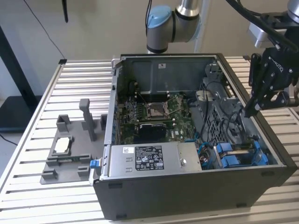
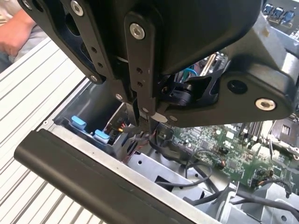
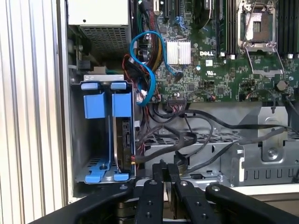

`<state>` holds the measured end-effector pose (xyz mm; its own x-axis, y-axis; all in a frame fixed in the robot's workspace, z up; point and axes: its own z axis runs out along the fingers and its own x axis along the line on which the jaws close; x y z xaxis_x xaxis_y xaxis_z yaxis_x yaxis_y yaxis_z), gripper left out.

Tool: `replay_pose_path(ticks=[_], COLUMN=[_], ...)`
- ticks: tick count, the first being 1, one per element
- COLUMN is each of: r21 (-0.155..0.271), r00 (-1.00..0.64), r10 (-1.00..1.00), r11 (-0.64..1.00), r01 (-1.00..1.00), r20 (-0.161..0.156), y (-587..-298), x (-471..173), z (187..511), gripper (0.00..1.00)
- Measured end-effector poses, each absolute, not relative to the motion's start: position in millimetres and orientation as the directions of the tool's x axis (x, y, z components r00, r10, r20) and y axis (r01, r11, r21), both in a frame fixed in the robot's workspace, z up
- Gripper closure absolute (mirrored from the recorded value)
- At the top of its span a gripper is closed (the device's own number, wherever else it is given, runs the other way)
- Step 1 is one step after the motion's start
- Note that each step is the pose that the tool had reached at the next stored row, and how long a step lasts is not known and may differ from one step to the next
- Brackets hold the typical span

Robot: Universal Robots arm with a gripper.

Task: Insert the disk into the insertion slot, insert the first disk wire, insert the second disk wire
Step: 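Insert the second disk wire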

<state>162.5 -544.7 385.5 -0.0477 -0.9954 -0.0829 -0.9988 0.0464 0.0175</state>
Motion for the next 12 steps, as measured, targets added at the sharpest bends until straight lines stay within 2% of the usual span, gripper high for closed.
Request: replay_pose_path(ticks=[12], r21=[0.017], r00=[-0.032], r10=[-0.997], r11=[0.031], r01=[-0.999], r20=[-0.076], y=[-541], x=[143], z=[388], gripper=[0.84])
